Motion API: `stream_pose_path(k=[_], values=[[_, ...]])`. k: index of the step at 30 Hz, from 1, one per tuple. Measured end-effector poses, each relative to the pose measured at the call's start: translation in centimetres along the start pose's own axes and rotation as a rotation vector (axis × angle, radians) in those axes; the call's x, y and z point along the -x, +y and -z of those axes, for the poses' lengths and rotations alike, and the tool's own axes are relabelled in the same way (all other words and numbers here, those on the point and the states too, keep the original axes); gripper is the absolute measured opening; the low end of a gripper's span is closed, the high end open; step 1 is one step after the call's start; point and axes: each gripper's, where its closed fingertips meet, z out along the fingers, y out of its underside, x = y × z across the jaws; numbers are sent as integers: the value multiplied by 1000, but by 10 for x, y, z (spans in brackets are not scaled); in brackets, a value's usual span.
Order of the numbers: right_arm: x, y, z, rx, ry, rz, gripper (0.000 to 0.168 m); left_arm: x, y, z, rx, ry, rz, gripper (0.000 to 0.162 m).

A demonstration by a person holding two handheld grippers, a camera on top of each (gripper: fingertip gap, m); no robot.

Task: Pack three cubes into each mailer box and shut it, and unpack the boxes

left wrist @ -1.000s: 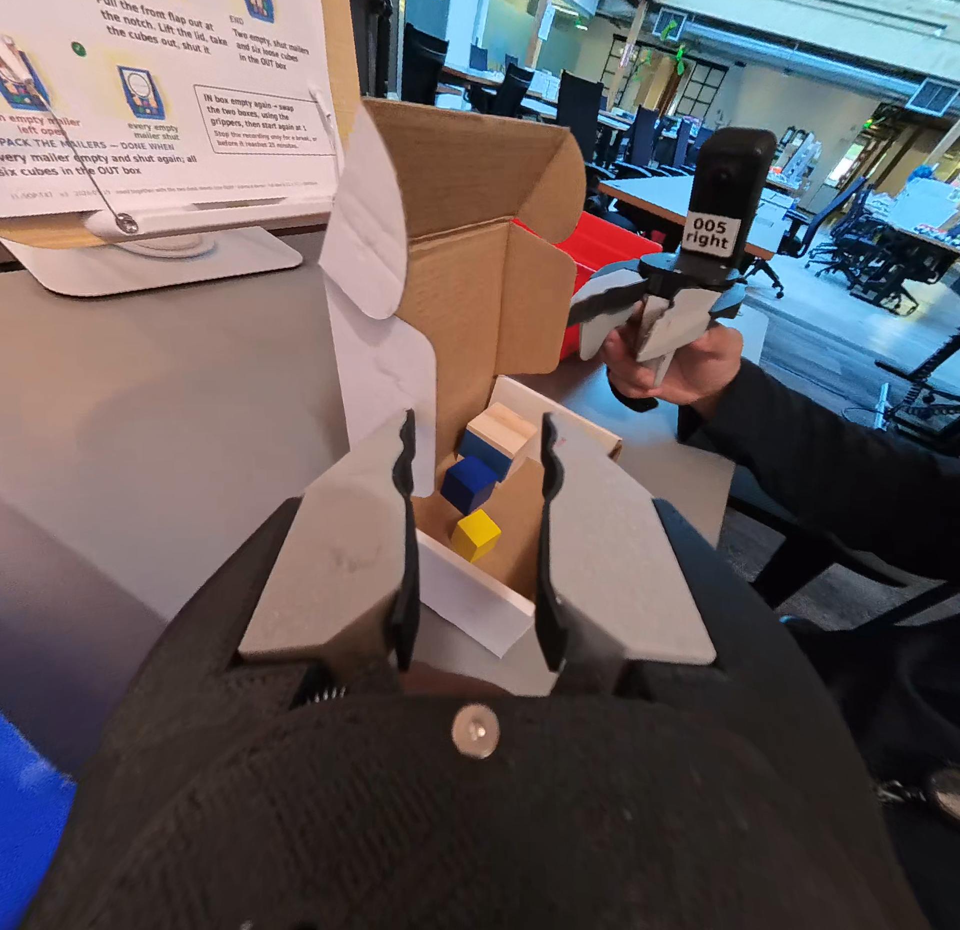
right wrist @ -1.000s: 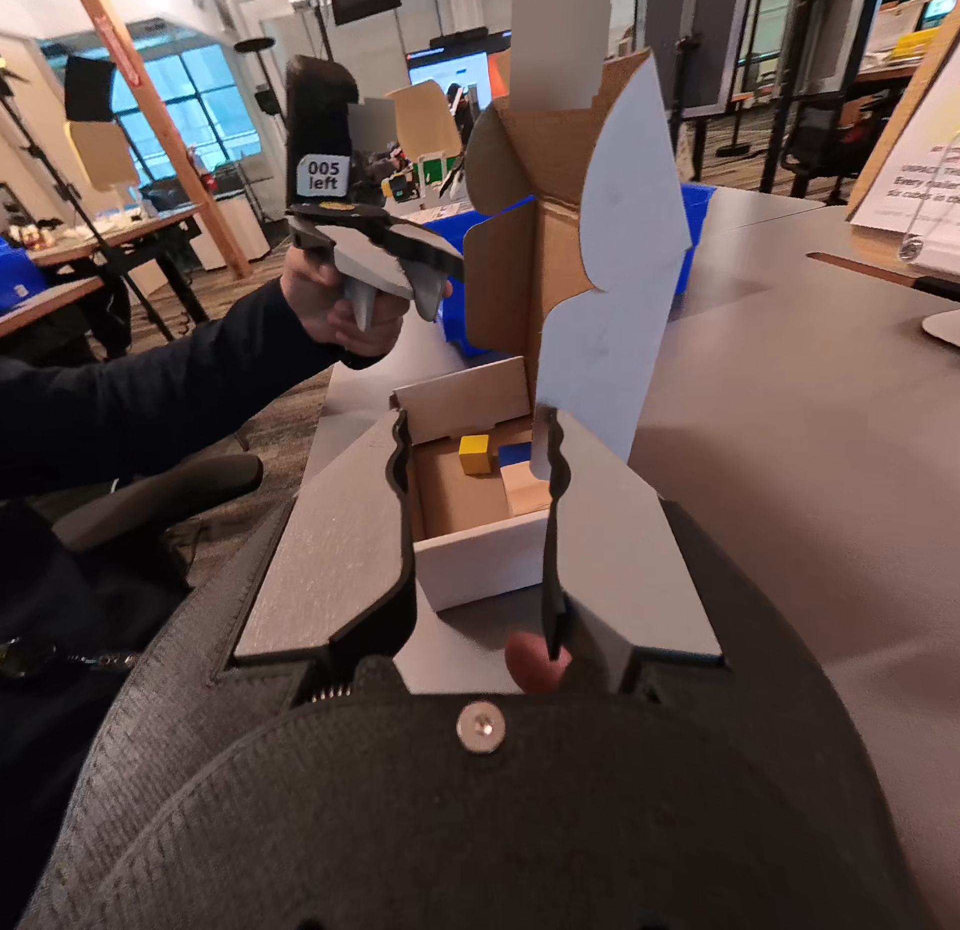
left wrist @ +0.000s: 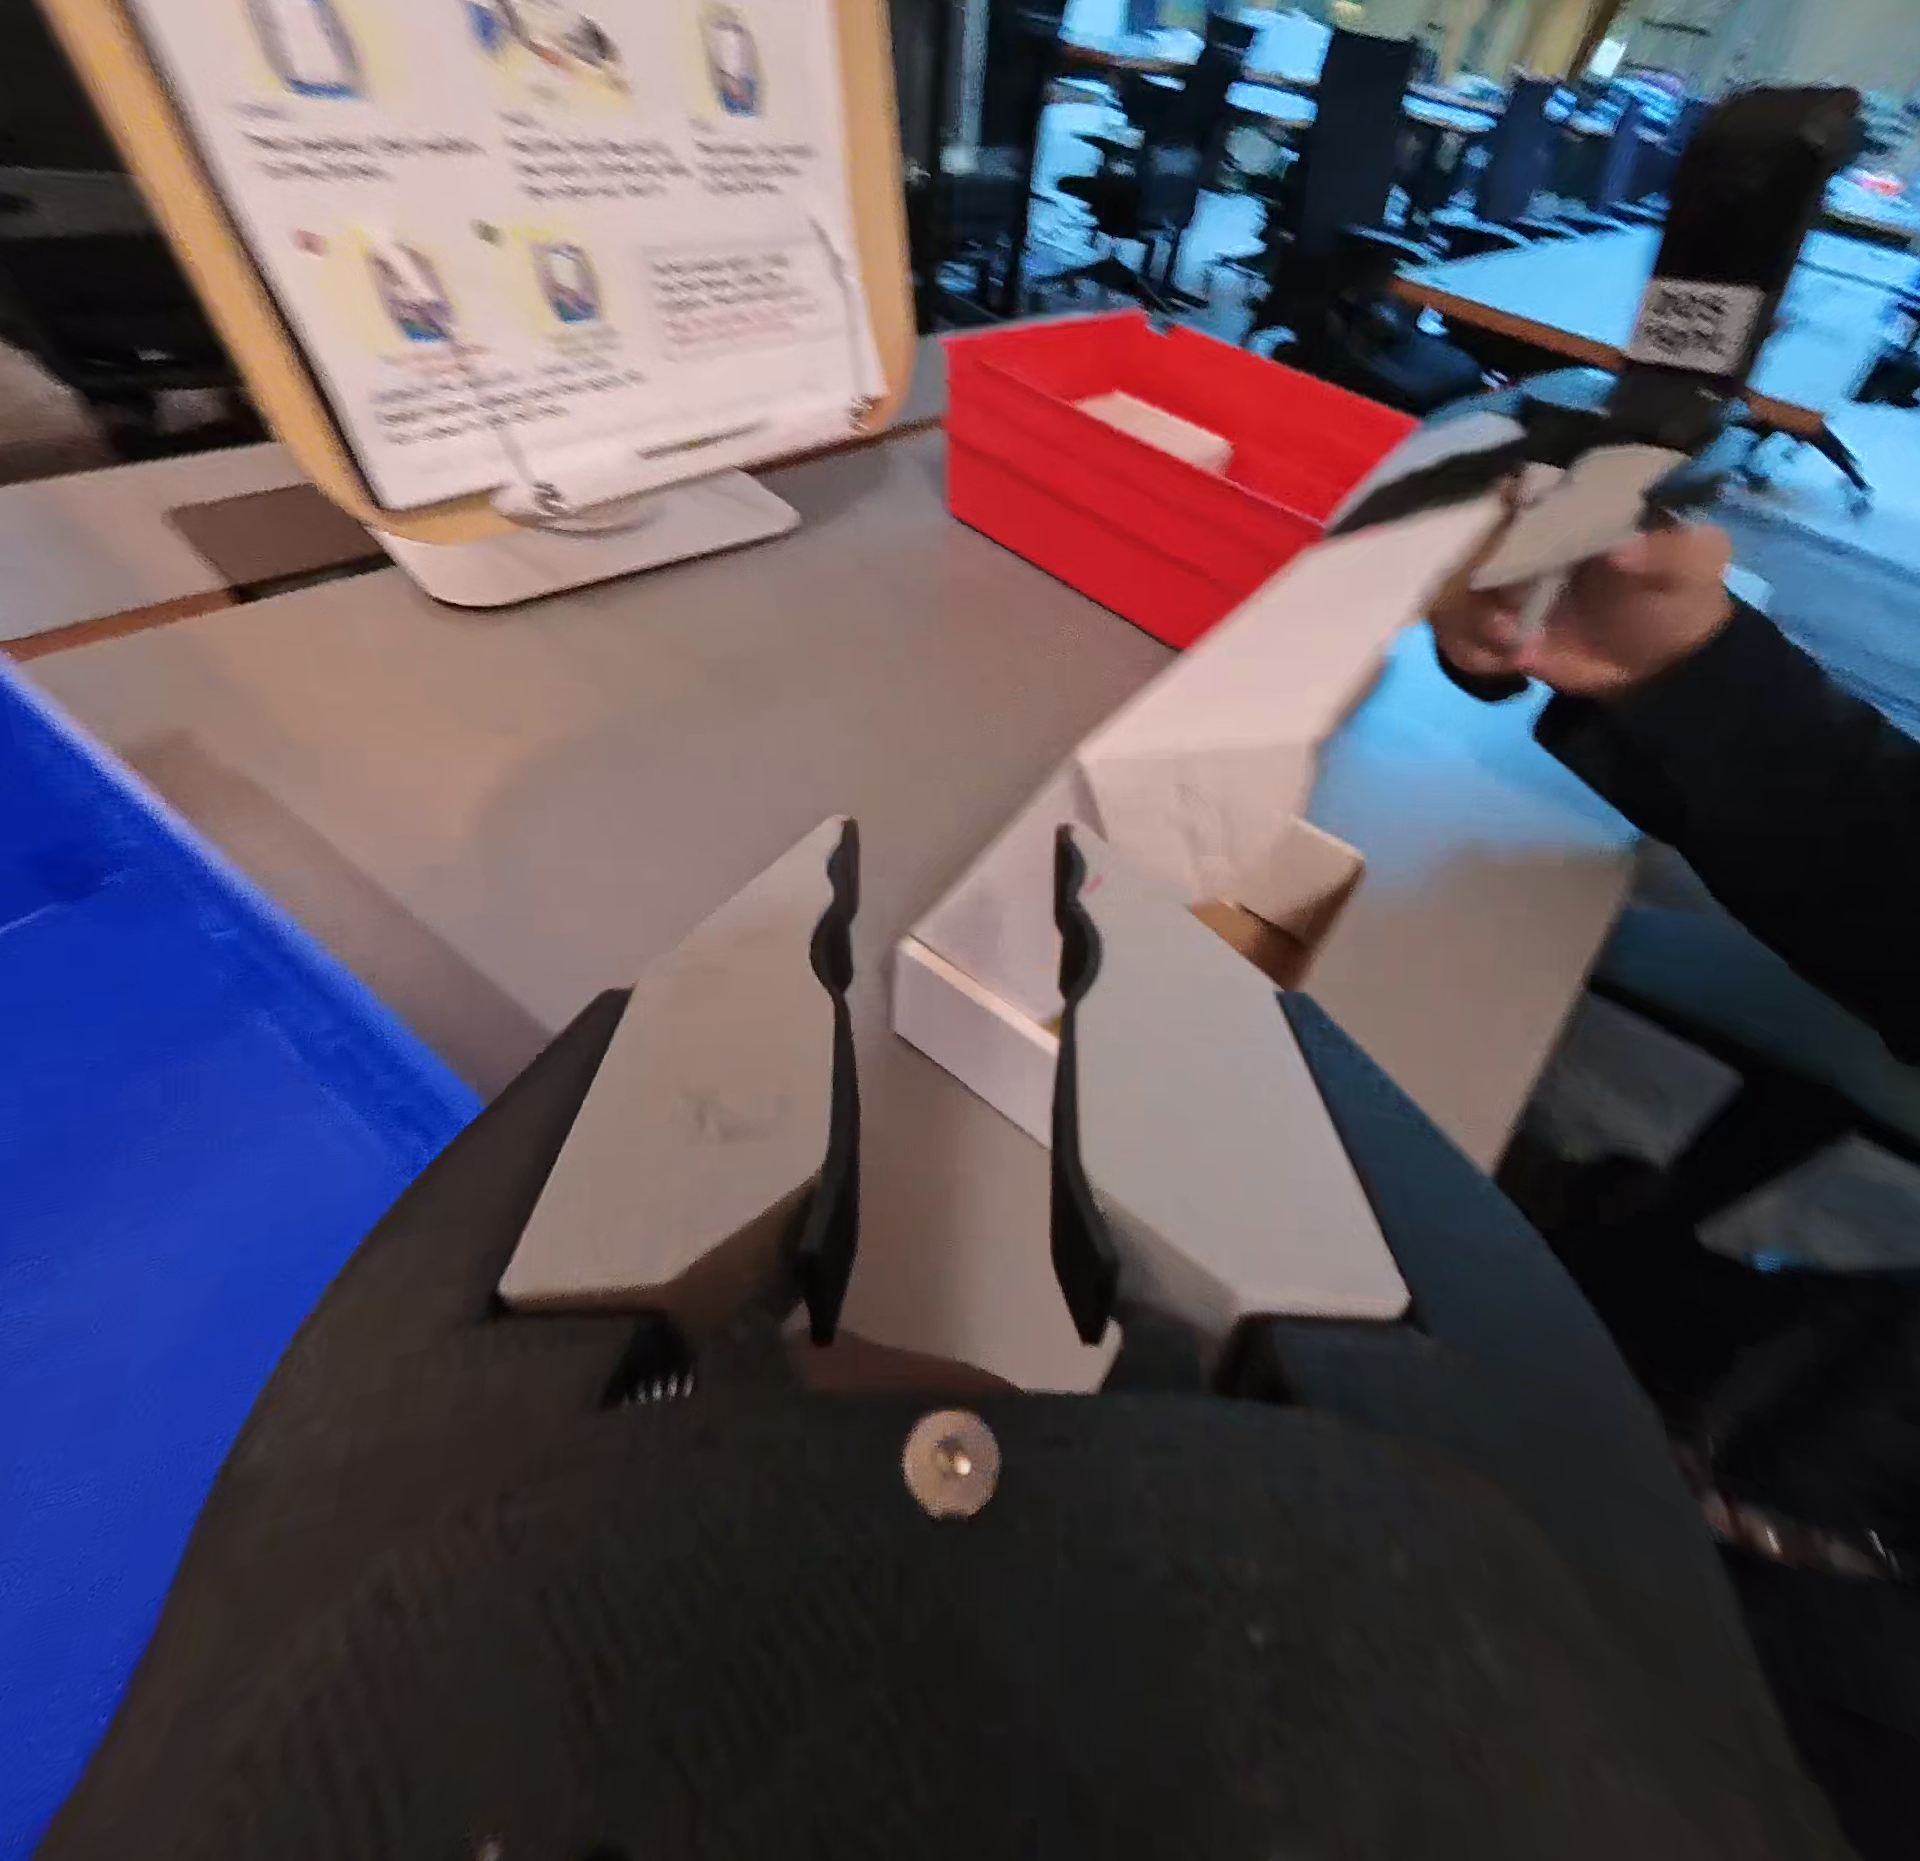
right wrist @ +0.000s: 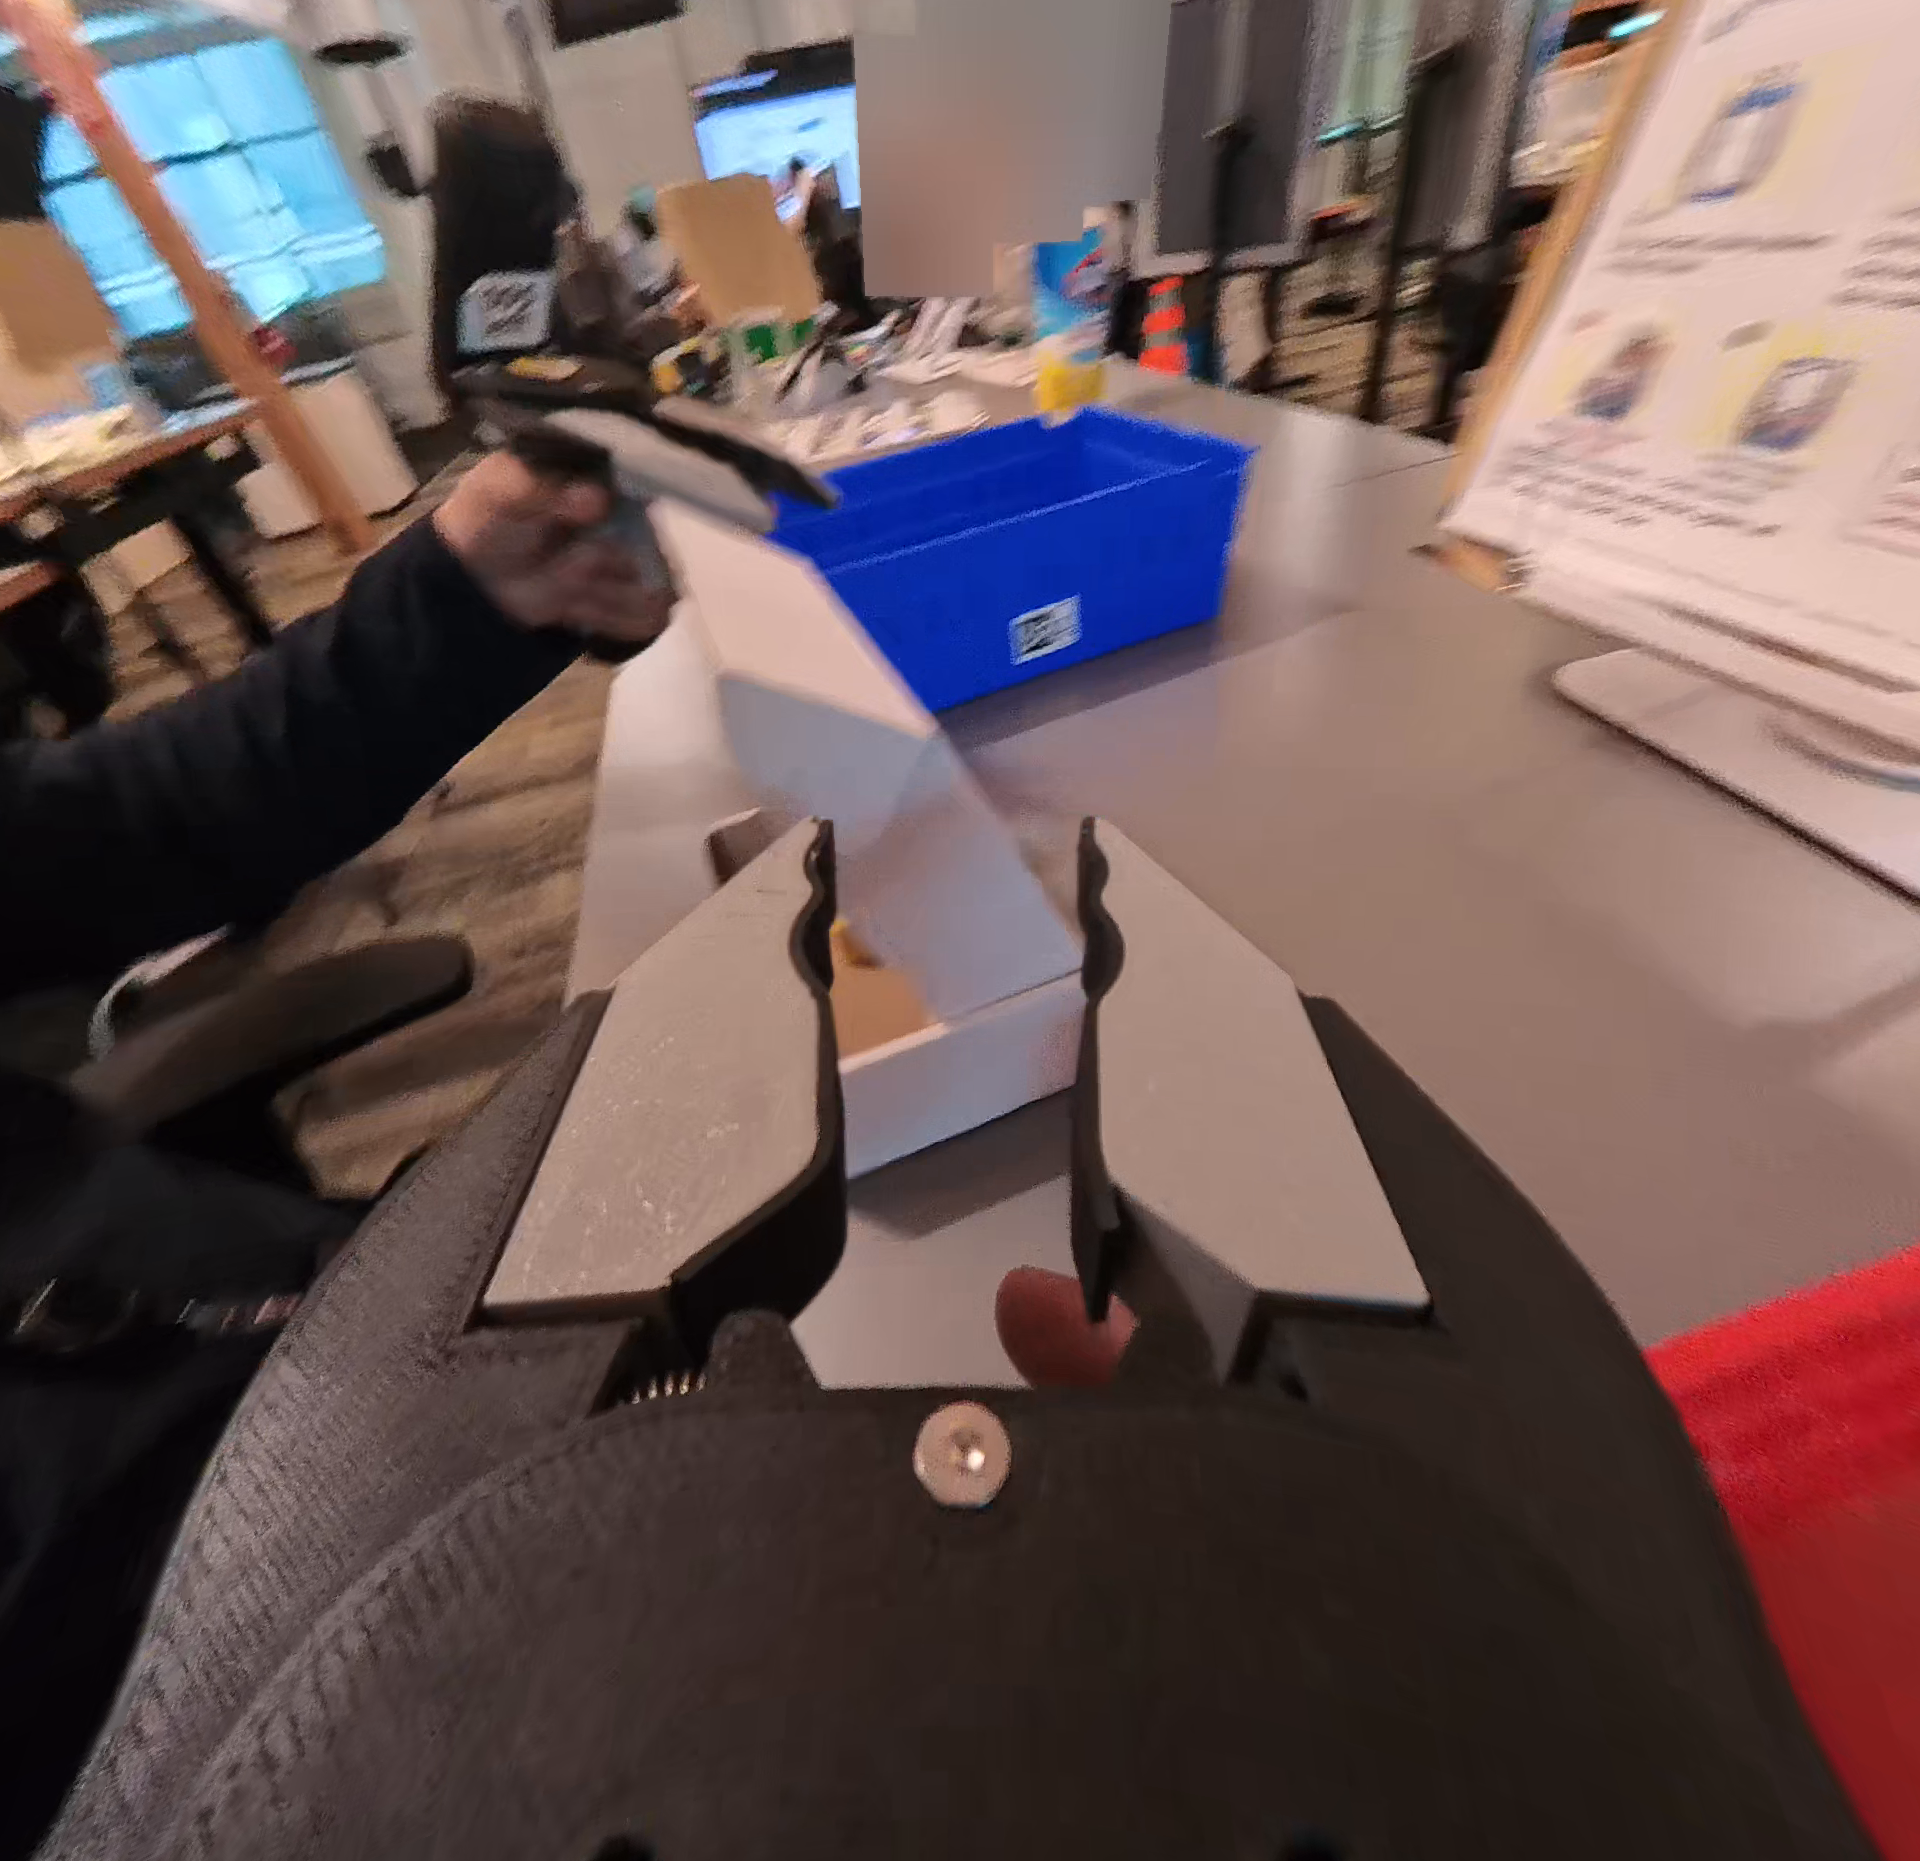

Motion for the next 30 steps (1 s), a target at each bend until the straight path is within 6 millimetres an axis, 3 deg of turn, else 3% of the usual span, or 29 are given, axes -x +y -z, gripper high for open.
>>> stream_pose_path(k=[2, 3, 8, 11, 16, 30], values=[[-16, -16, 2, -48, 76, -46, 41, 15, -13, -1, -13, -72, 30, 25], [-16, -22, 1, -59, 58, -71, 42, 16, -18, -2, -16, -73, 42, 23], [6, -31, -16, -30, -50, -93, 47, -21, -27, -12, -3, 133, 59, 31], [19, -24, -28, 8, -94, -84, 47, -30, -26, -16, -10, 145, 6, 31], [28, -3, -39, 85, -122, -59, 46, -47, -4, -26, 88, 198, -53, 28], [38, 23, -37, 146, -114, -33, 46, -64, 15, -18, 117, 167, -164, 31]])
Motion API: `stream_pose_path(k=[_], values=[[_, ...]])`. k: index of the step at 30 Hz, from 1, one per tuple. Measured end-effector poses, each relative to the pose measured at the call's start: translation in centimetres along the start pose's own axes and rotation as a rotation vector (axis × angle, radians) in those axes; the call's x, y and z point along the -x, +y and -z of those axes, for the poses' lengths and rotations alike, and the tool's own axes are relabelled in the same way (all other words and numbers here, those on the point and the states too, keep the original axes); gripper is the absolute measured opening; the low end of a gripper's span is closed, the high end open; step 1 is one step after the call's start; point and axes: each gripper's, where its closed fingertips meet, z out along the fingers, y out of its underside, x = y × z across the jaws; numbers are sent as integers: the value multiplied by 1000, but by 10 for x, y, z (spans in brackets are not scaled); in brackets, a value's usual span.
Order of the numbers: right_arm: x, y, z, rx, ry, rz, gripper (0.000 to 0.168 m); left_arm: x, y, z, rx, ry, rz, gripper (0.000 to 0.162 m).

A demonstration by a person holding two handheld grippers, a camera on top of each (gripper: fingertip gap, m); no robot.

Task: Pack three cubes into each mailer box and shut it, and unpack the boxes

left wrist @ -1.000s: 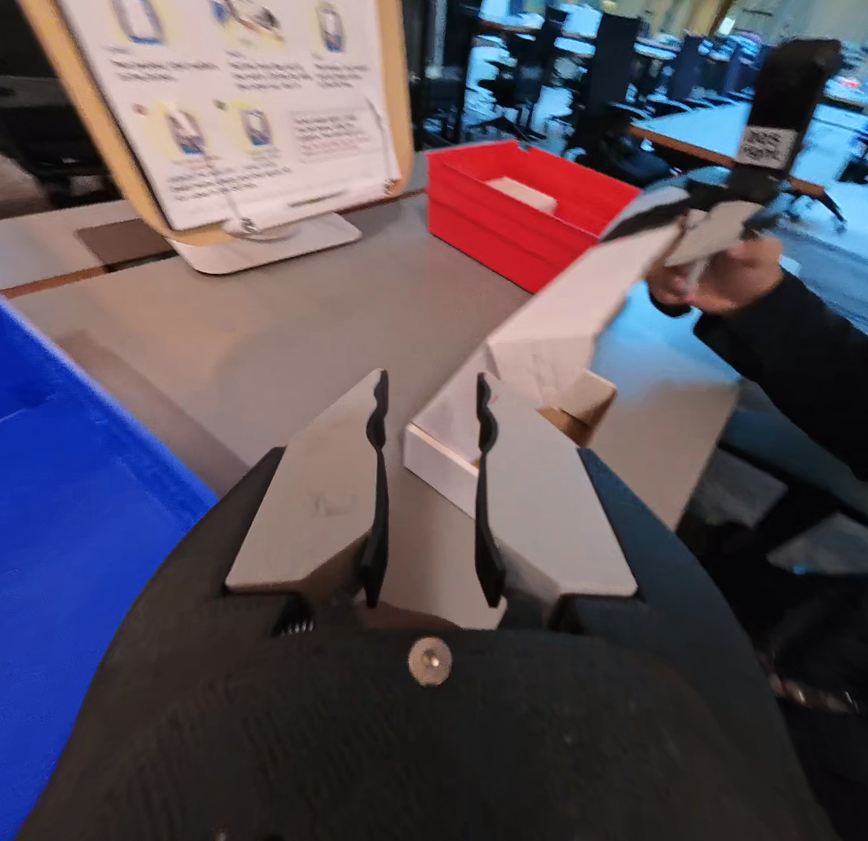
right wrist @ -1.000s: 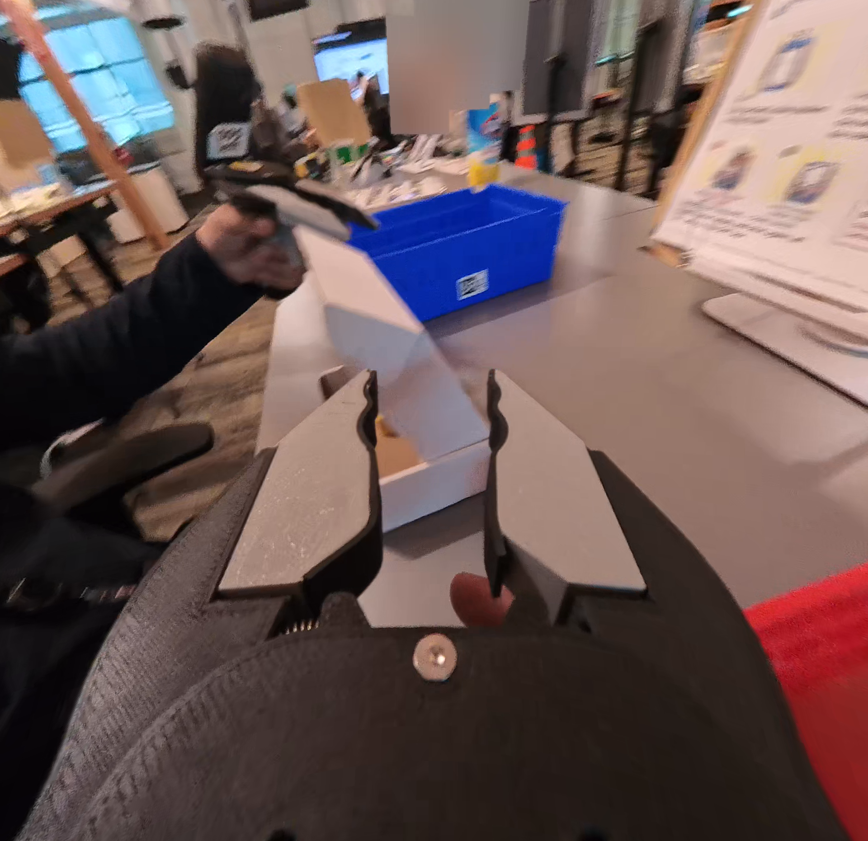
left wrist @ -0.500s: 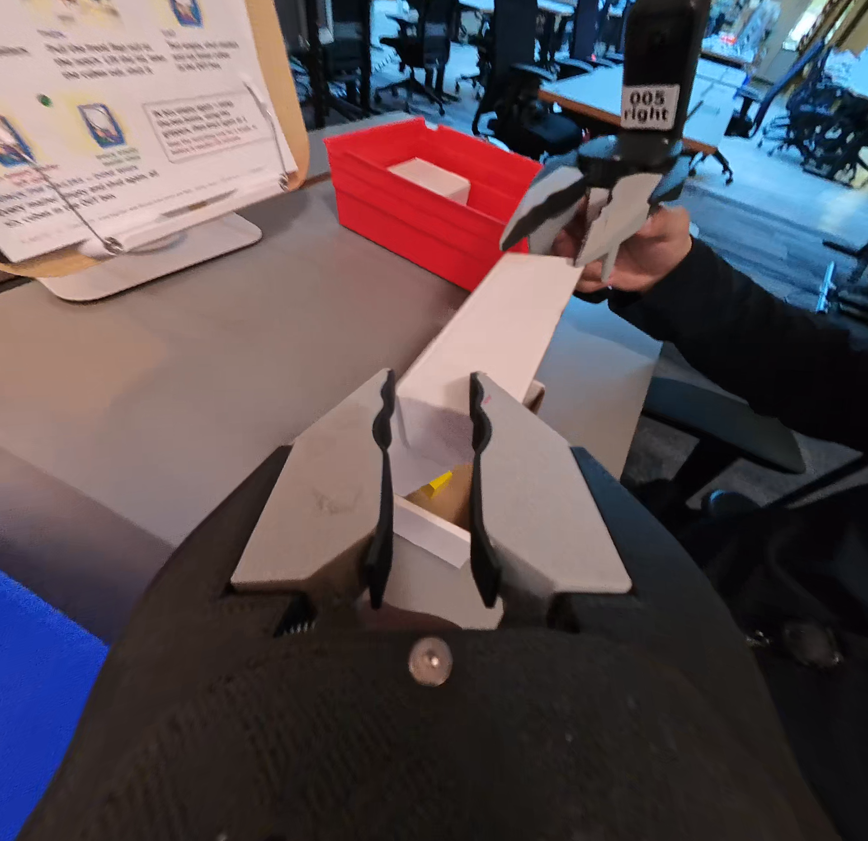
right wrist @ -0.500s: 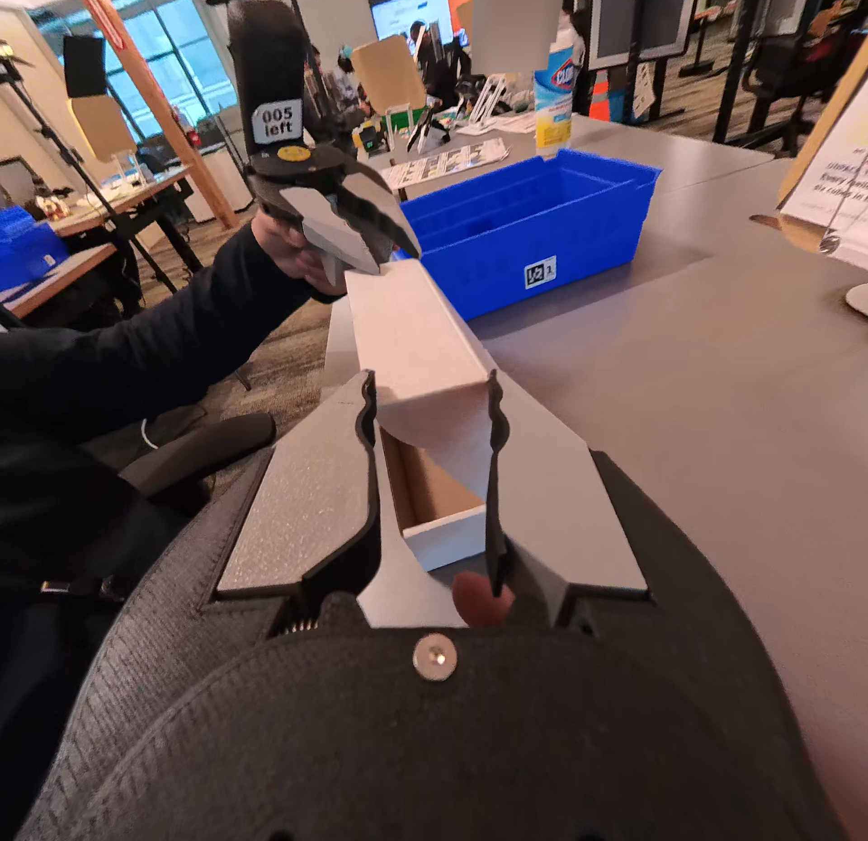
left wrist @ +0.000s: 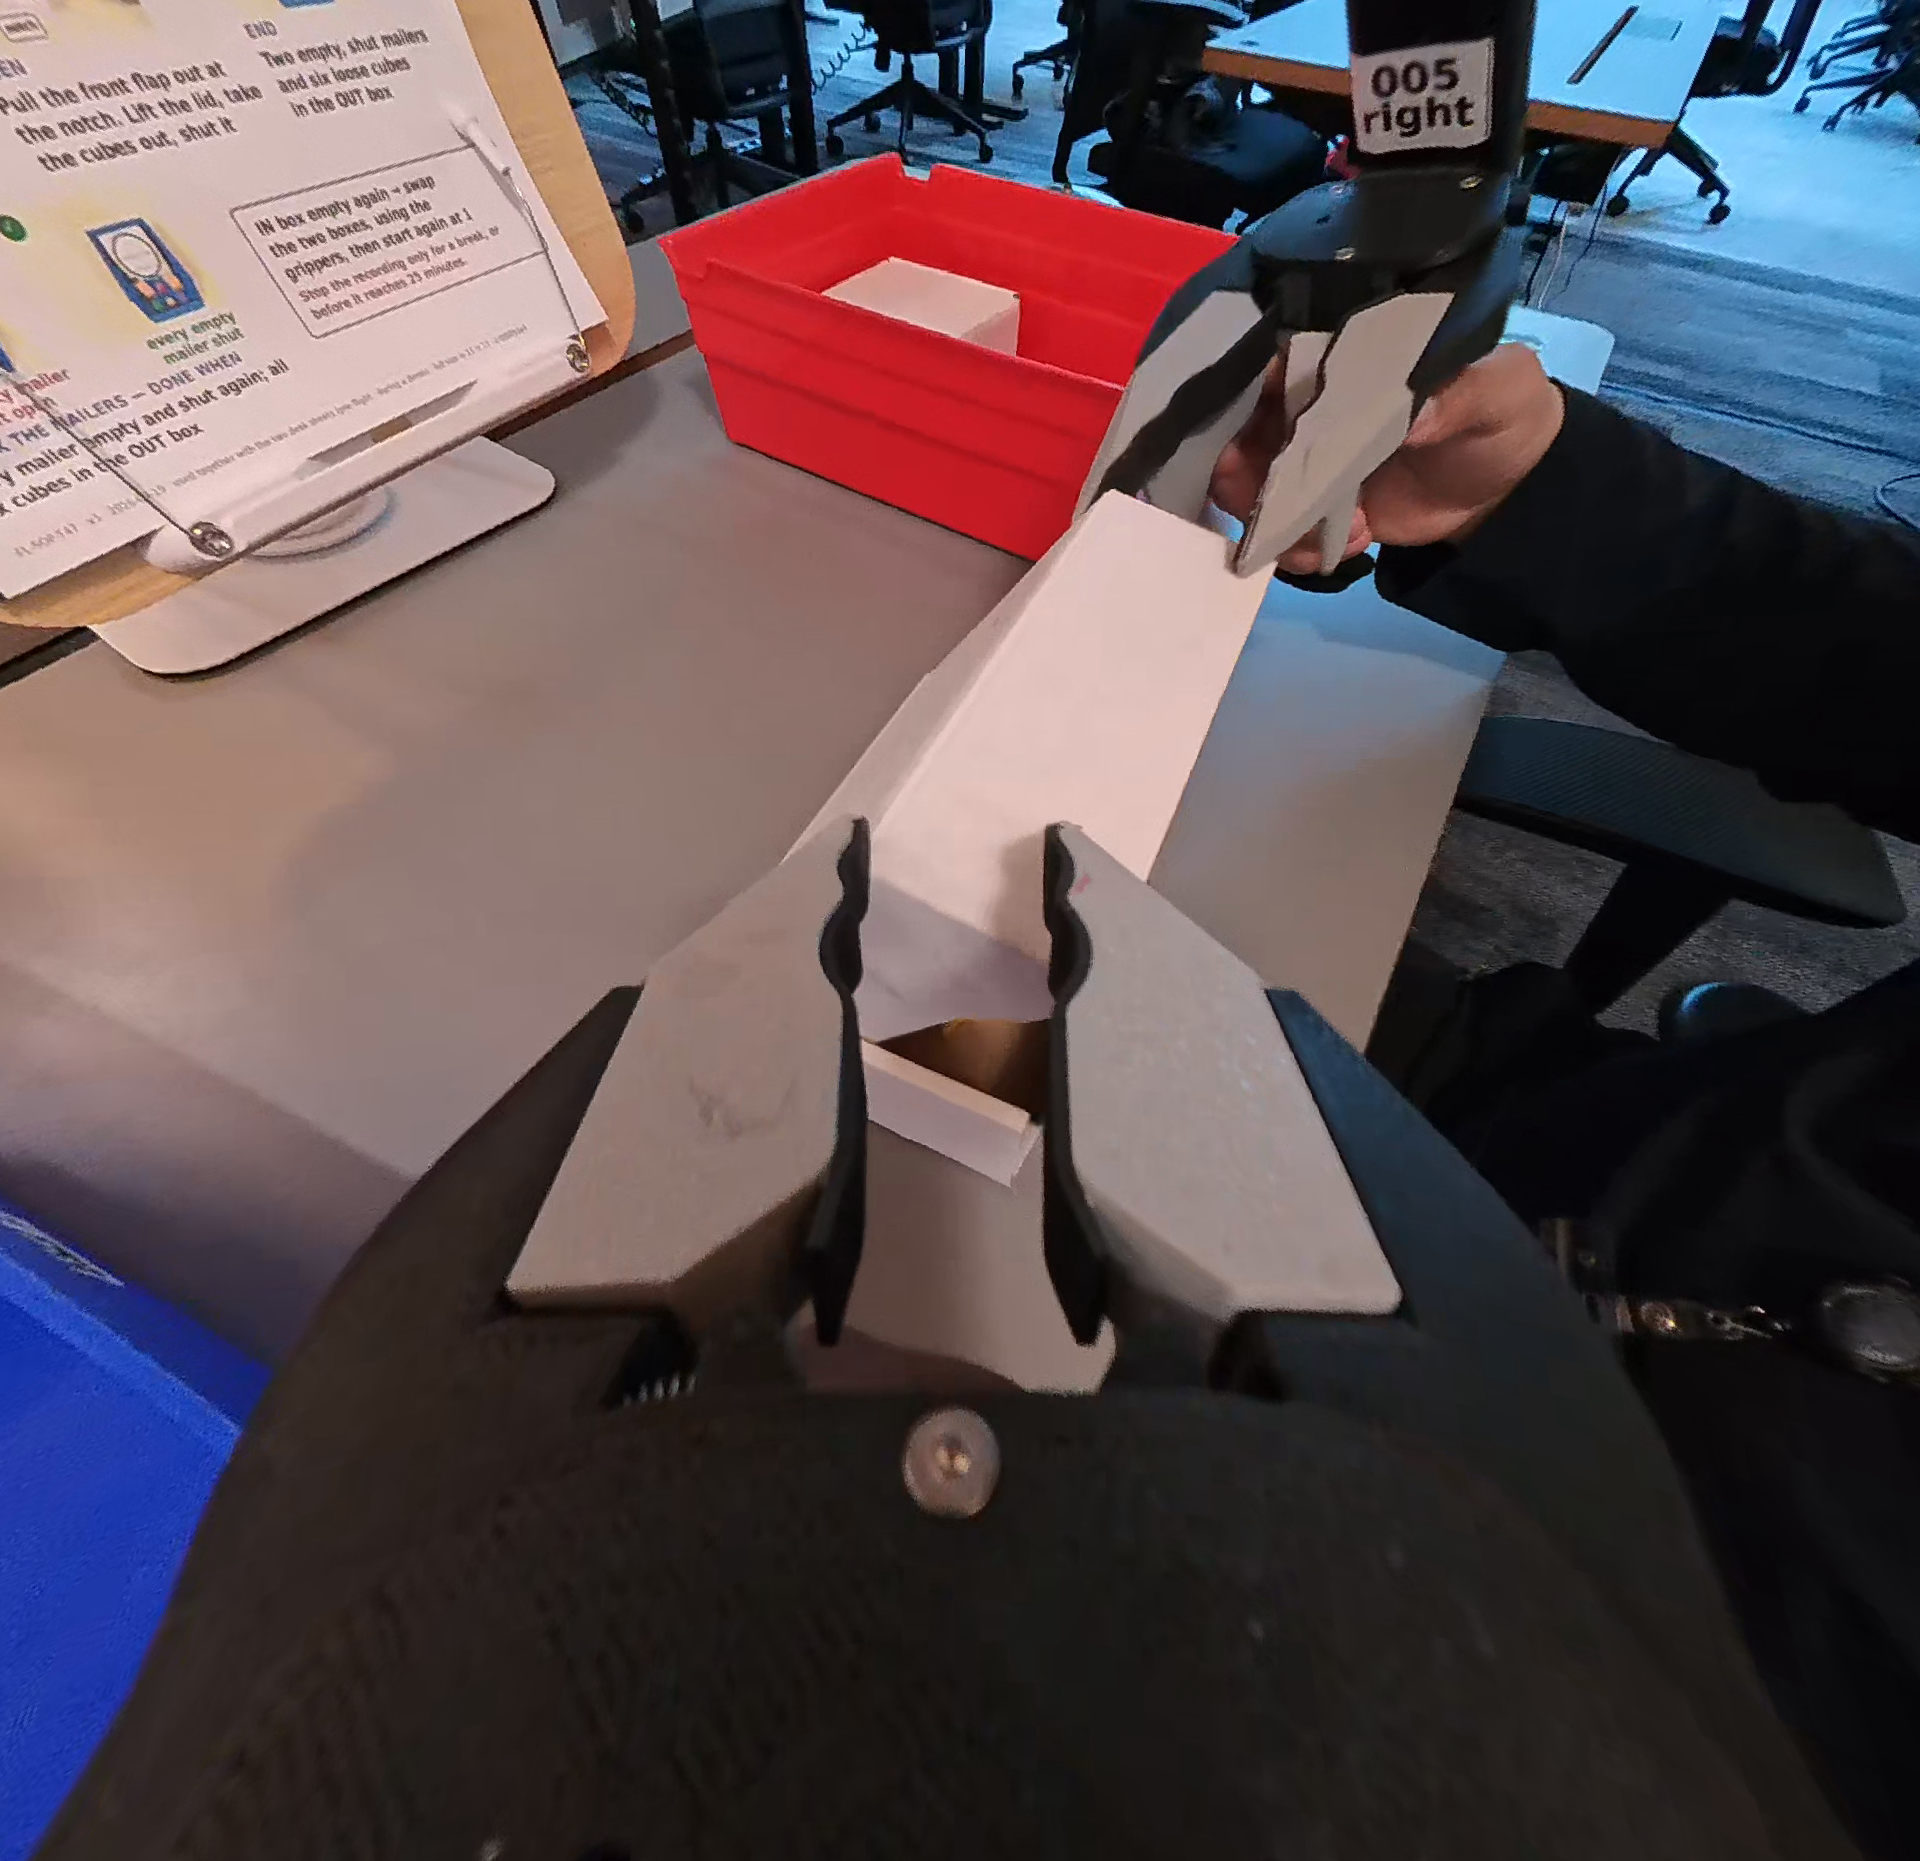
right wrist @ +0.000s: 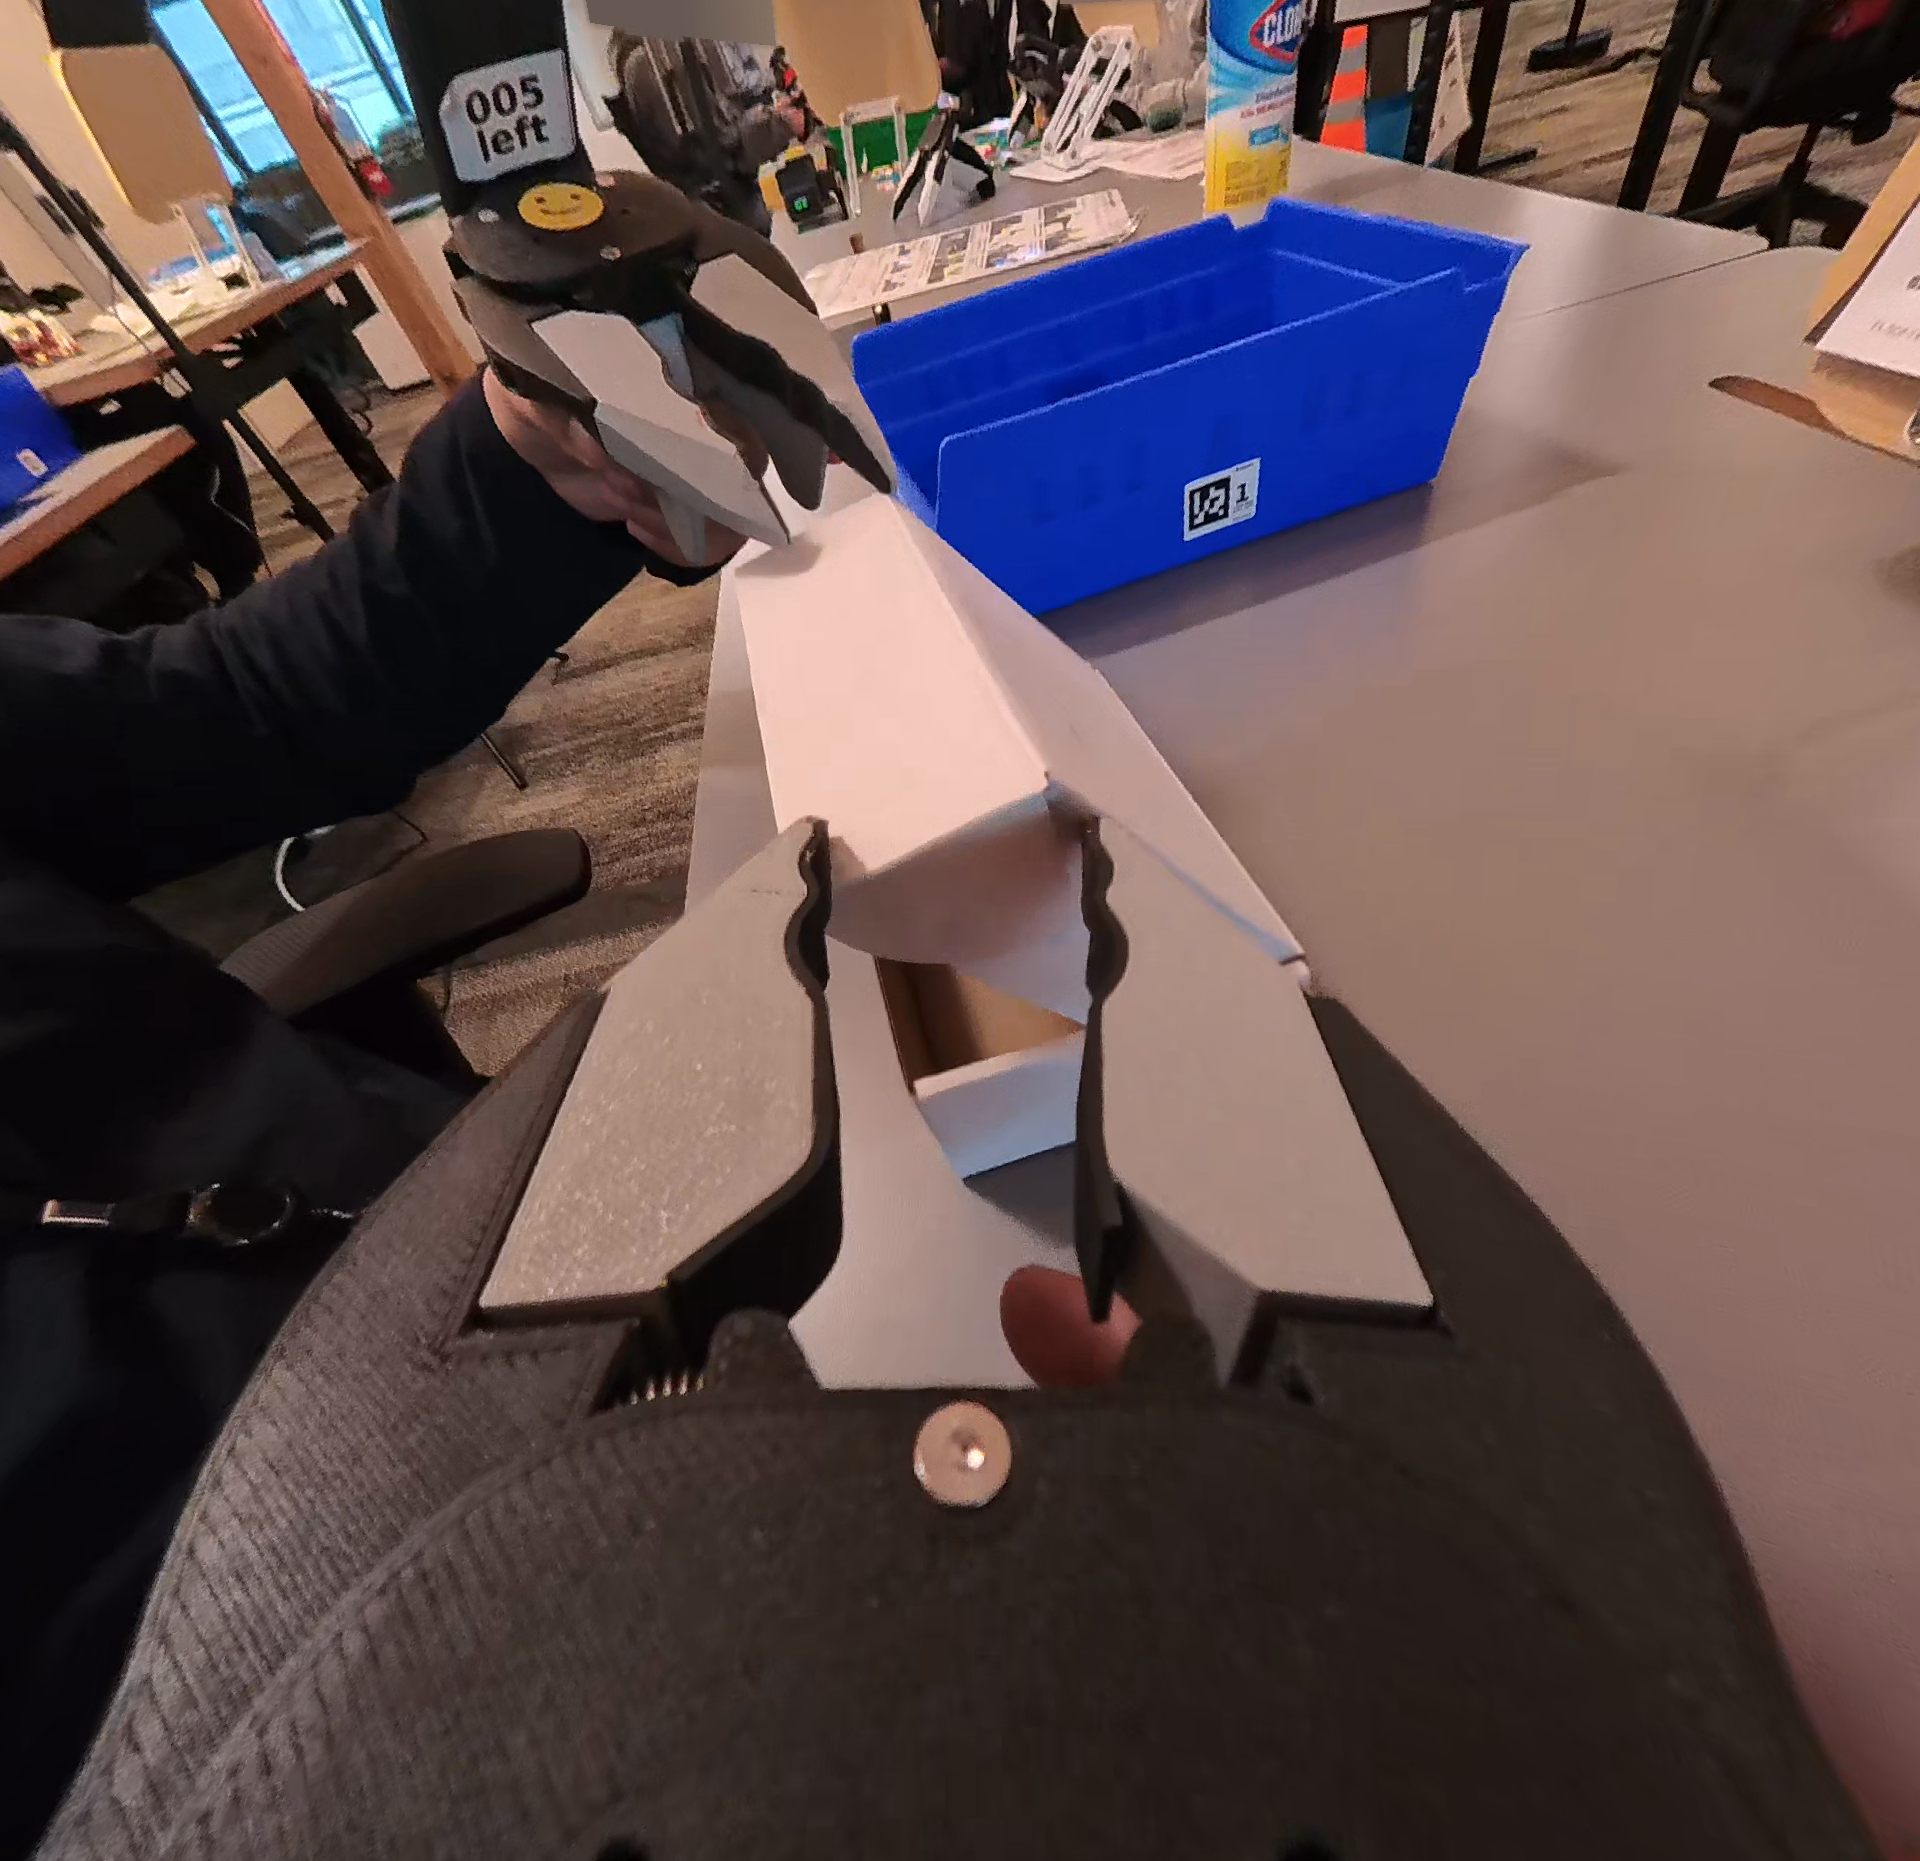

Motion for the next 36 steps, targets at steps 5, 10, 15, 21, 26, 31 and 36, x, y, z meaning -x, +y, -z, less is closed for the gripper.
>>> stream_pose_path(k=[5, 10, 15, 21, 26, 31, 36], values=[[7, 14, -1, 46, -2, 20, 46, -9, 9, 1, 10, 14, -5, 31], [13, 27, -3, 104, -1, 49, 47, -17, 20, 1, 32, 19, -28, 30], [21, 42, -2, 157, -18, 66, 48, -24, 31, 1, 51, 19, -37, 31], [29, 70, 1, 257, 0, 148, 52, -33, 55, -1, 92, -30, -130, 34], [26, 65, 11, 240, 103, 222, 63, -33, 63, 8, 129, -157, -257, 51], [37, 45, 11, 166, 165, 306, 72, -45, 60, 13, 110, -227, -376, 61], [42, 59, -8, 226, 230, 440, 77, -45, 69, 5, 141, -251, -386, 66]])
